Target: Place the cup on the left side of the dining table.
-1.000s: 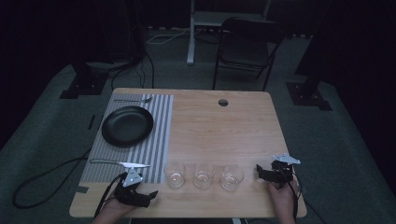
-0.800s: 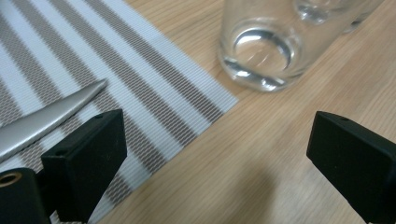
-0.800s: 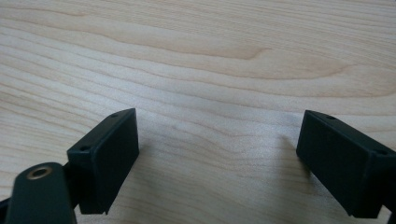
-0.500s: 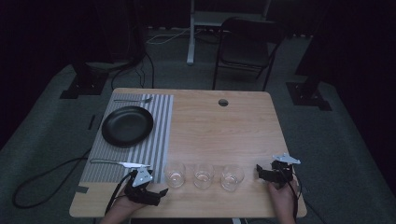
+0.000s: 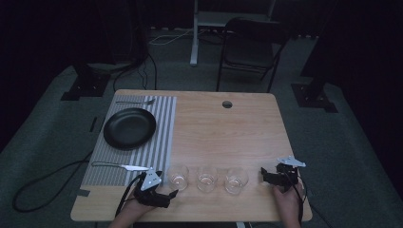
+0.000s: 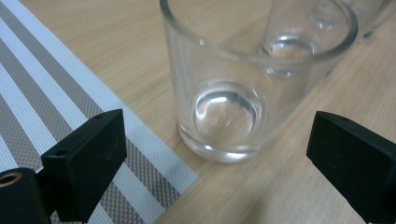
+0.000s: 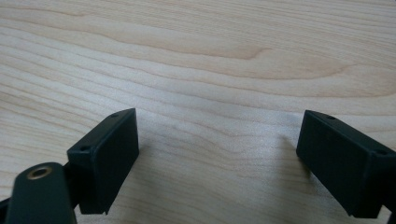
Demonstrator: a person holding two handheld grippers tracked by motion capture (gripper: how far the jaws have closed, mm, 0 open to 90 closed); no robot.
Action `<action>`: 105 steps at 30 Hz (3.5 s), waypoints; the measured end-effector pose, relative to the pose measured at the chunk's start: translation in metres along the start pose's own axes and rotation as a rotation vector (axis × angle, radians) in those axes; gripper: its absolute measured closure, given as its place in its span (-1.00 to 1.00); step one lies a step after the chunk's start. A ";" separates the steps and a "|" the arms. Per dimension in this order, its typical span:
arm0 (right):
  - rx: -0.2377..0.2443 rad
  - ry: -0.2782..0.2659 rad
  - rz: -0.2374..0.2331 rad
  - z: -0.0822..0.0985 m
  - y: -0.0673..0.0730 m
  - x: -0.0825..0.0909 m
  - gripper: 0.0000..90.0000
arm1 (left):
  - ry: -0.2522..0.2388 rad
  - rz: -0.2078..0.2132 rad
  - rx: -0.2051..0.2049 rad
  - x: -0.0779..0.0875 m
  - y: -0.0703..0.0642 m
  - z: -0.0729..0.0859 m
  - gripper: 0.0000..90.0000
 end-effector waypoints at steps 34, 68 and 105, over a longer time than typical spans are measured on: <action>0.000 0.000 0.000 0.000 0.000 0.000 -0.72 | -0.193 -0.076 0.019 -0.028 -0.007 -0.033 -0.69; -0.001 0.000 0.000 0.000 0.000 0.000 -0.72 | -0.145 -0.116 0.047 -0.017 0.004 -0.047 -0.56; 0.000 -0.001 0.001 0.000 0.000 0.000 -0.72 | -0.174 -0.318 0.147 0.024 0.105 -0.065 -0.57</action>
Point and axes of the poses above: each handheld gripper's, and its own axes: x roughly backward along the jaws, z roughly out of its underside, y roughly to its left, the point moved 10 cm from there along -x, roughly forward along the jaws, and after that the axes turned 9 degrees about z, right-handed, at the moved point
